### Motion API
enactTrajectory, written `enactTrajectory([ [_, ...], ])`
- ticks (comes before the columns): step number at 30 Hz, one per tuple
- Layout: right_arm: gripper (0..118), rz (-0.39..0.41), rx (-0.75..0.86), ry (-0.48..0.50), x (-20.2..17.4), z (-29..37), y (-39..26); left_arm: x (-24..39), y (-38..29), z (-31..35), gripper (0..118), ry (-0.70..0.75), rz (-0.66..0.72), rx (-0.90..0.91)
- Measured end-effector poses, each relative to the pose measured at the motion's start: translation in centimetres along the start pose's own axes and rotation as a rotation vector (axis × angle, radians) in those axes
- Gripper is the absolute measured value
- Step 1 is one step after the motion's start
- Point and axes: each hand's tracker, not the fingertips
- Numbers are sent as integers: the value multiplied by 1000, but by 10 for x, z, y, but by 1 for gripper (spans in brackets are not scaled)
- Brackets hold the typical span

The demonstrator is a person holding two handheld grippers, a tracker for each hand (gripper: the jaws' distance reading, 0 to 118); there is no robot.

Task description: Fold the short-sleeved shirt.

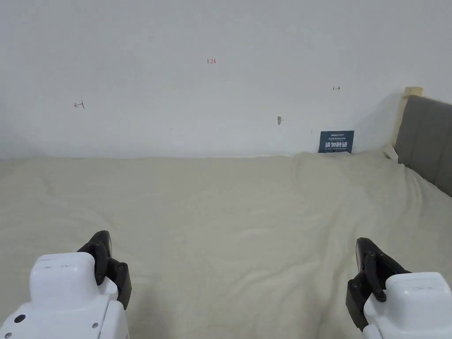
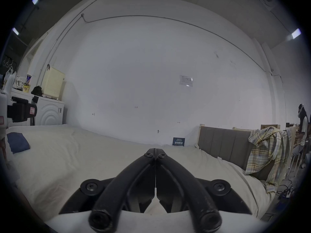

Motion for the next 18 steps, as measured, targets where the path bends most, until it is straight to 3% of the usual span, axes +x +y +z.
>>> enactTrajectory([
  [2, 0, -28, 0, -8, 0, 0, 4, 1, 1, 1, 0, 16, 4, 0],
  [3, 6, -35, 0, -11, 0, 0, 5, -1, 1, 2, 6, 6, 6, -1],
  [4, 20, -39, 3, -14, 0, 0, 7, -3, 2, 1, 21, -62, 20, -10],
  [5, 44, -42, 6, -18, -1, 0, 9, -6, 3, 0, 48, -130, 36, -19],
  [6, 85, -43, 5, -18, -1, 0, 9, -6, 4, -2, 94, -162, 40, -29],
  [7, 108, -36, 0, -20, -2, -2, 10, -5, 4, -4, 118, -136, 23, -49],
  [8, 115, -21, -4, -13, -4, -1, 10, -5, 3, -2, 117, -135, 14, -30],
  [12, 115, 16, 2, 9, -13, 4, 12, -6, 9, -2, 118, -84, -31, 23],
  [18, 115, -21, 11, 10, -14, 6, 13, -2, 9, 4, 118, -80, -36, 29],
])
